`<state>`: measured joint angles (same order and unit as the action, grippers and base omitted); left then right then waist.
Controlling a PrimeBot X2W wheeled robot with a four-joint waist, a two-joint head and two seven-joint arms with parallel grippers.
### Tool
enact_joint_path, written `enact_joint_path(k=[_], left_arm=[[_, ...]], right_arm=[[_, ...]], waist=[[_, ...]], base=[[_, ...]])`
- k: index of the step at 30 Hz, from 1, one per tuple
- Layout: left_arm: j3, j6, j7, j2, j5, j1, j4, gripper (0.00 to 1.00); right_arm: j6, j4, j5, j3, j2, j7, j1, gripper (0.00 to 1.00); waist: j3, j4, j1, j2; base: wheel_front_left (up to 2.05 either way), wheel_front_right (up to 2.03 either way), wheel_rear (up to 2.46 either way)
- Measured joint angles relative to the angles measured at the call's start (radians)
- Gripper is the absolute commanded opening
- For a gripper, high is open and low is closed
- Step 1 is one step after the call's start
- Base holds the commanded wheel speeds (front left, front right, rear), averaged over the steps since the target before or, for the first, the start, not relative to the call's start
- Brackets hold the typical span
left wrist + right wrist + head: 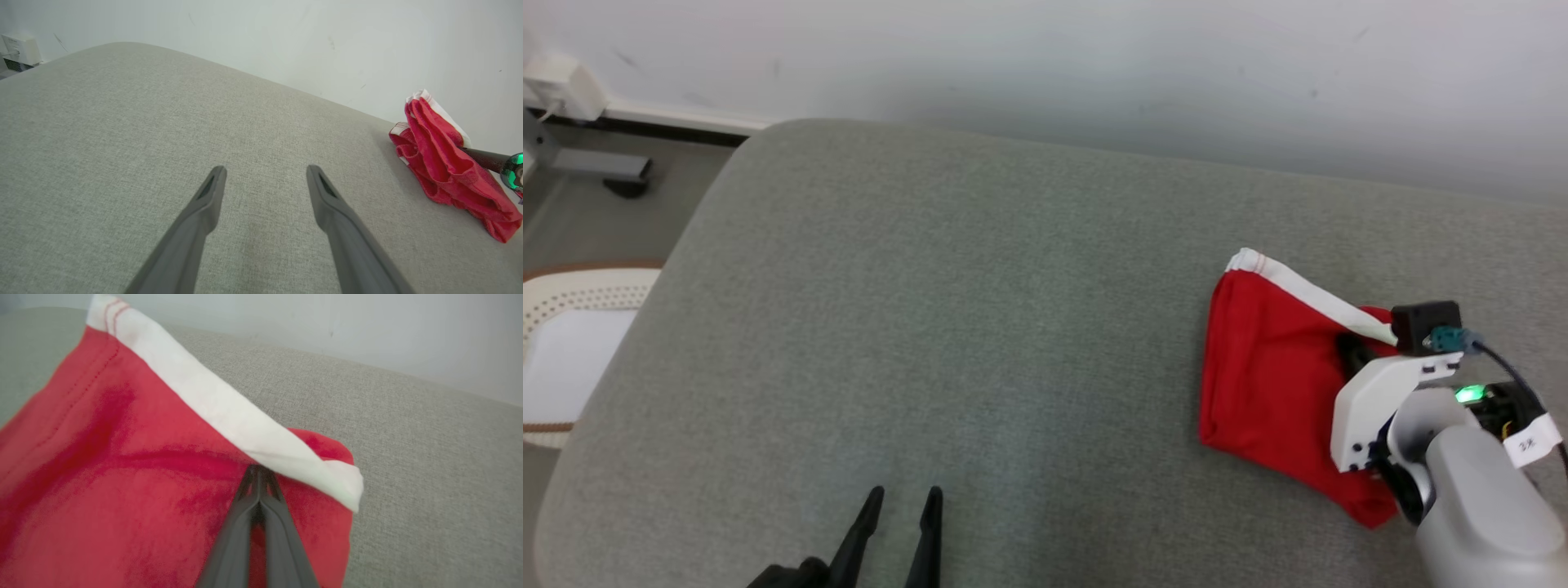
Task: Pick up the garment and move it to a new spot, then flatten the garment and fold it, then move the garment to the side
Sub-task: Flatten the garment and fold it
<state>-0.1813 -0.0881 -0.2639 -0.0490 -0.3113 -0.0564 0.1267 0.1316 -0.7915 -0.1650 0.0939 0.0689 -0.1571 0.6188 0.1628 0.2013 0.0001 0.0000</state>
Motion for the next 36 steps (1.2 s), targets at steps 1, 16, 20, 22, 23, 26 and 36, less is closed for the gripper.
enact_joint_path(k=[1, 16, 20, 22, 23, 26, 36], left_arm=[[-0.007, -0.001, 0.0, 0.0, -0.001, 0.005, 0.0, 1.0], [-0.042, 0.017, 0.0, 0.0, -0.051, 0.052, 0.004, 1.0], [-0.017, 0.025, 0.0, 0.0, -0.051, 0.032, 0.006, 1.0], [-0.006, 0.027, 0.0, 0.0, -0.049, 0.017, 0.005, 1.0], [-0.002, 0.027, 0.0, 0.0, -0.042, 0.01, 0.004, 1.0], [0.012, 0.027, 0.0, 0.0, -0.02, -0.012, 0.003, 1.0], [0.083, 0.029, 0.0, 0.0, 0.015, -0.09, -0.005, 1.0]], right_arm=[[0.0, -0.017, 0.012, -0.012, 0.003, -0.008, 0.015, 0.0], [0.0, -0.163, 0.149, -0.097, -0.005, -0.01, 0.153, 0.0], [0.0, -0.171, 0.139, -0.074, -0.011, 0.05, 0.144, 0.0], [0.0, -0.161, 0.125, -0.06, -0.015, 0.092, 0.128, 0.0], [0.0, -0.151, 0.11, -0.055, -0.016, 0.119, 0.115, 0.0], [0.0, -0.11, 0.071, -0.024, -0.015, 0.188, 0.062, 0.11], [0.0, 0.151, -0.054, 0.054, 0.091, 0.363, -0.217, 1.0]], waist=[[0.006, 0.008, 0.0, 0.0], [0.041, 0.116, 0.0, 0.0], [0.013, 0.105, 0.0, 0.0], [-0.005, 0.091, 0.0, 0.0], [-0.015, 0.083, -0.0001, 0.0], [-0.052, 0.059, -0.0002, 0.0], [-0.163, -0.058, -0.0002, 0.0]], base=[[0.0, 0.0, 0.0], [0.0, 0.0, 0.0], [0.0, 0.0, 0.0], [0.0, 0.0, 0.0], [0.0, 0.0, 0.0], [0.0, 0.0, 0.0], [0.0, 0.0, 0.0]])
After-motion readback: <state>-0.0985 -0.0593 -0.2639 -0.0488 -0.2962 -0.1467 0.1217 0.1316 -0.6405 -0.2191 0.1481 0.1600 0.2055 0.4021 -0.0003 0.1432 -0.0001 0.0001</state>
